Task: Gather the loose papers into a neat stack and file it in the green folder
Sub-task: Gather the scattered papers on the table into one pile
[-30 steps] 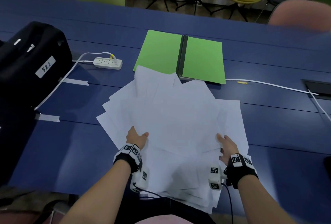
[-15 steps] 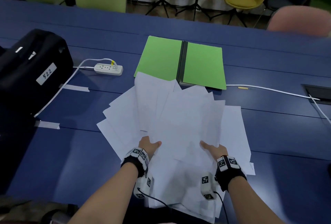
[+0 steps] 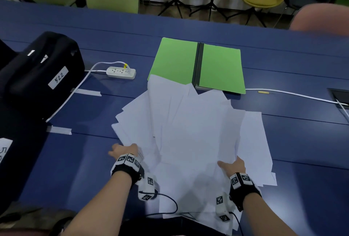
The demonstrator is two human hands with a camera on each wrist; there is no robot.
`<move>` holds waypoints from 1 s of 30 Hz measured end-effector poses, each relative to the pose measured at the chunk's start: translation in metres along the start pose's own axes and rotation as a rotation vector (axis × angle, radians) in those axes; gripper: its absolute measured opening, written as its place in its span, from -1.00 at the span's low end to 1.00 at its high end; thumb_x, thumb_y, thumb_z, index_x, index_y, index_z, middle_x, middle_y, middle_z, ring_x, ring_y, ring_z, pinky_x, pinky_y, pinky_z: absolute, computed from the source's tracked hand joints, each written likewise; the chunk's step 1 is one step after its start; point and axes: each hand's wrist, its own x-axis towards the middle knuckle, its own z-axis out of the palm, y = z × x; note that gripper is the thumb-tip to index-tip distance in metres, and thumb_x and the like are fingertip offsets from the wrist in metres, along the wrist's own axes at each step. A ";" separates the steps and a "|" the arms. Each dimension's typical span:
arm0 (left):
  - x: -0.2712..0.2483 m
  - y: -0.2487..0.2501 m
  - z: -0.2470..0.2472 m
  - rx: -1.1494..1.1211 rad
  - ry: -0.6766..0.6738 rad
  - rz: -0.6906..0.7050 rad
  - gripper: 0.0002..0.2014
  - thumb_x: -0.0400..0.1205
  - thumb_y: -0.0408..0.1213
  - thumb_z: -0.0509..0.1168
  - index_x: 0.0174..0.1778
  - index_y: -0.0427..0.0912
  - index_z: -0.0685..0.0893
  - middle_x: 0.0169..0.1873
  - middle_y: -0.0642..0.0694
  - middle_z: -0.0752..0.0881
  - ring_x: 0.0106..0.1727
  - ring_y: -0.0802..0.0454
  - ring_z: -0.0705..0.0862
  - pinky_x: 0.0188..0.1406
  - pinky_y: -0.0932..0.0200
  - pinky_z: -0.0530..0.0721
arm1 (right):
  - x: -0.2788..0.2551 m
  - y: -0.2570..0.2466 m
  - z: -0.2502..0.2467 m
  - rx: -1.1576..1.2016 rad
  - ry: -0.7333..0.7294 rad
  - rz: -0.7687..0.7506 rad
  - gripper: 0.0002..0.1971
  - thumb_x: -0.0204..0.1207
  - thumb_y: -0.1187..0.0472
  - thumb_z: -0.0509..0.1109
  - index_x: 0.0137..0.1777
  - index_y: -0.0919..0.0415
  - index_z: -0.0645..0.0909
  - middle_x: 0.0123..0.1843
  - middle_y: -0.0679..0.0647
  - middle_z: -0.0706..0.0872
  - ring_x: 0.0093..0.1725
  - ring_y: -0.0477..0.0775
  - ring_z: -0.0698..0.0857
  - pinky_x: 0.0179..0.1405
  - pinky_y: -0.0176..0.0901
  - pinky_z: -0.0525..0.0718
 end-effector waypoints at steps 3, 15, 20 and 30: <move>-0.003 0.000 0.005 -0.019 -0.051 0.064 -0.59 0.54 -0.43 0.30 0.31 -0.44 0.56 0.30 -0.40 0.58 0.20 -0.36 0.65 0.00 0.01 0.56 | -0.003 0.003 0.004 0.057 0.010 -0.006 -0.52 0.33 0.26 0.56 0.24 0.36 0.59 0.18 0.35 0.72 0.12 0.36 0.69 0.11 0.03 0.65; 0.019 -0.010 -0.005 0.191 -0.276 0.163 -0.79 0.57 -0.48 0.24 -0.39 -0.23 0.57 -0.12 -0.20 0.66 -0.13 -0.14 0.58 -0.15 0.17 0.49 | 0.006 0.001 -0.005 0.127 0.003 0.003 -0.58 0.38 0.37 0.53 0.22 0.49 0.59 0.19 0.41 0.71 0.05 0.33 0.67 0.18 0.08 0.61; 0.002 -0.002 0.003 0.244 -0.517 0.227 -0.84 0.61 -0.45 0.20 -0.28 -0.30 0.59 -0.30 -0.20 0.63 -0.25 -0.10 0.58 -0.19 0.15 0.49 | 0.002 -0.001 0.020 0.063 -0.076 -0.025 -0.49 0.31 0.22 0.61 0.21 0.48 0.63 0.15 0.40 0.74 0.12 0.35 0.73 0.13 0.07 0.69; 0.005 0.003 0.011 -0.357 -0.440 0.026 -0.55 0.56 0.19 0.25 -0.02 -0.18 0.63 -0.06 -0.03 0.66 0.05 -0.06 0.59 0.06 0.11 0.58 | -0.007 -0.009 0.034 0.016 -0.121 -0.001 -0.50 0.42 0.37 0.48 0.35 0.49 0.48 0.28 0.35 0.66 0.24 0.33 0.67 0.09 -0.07 0.61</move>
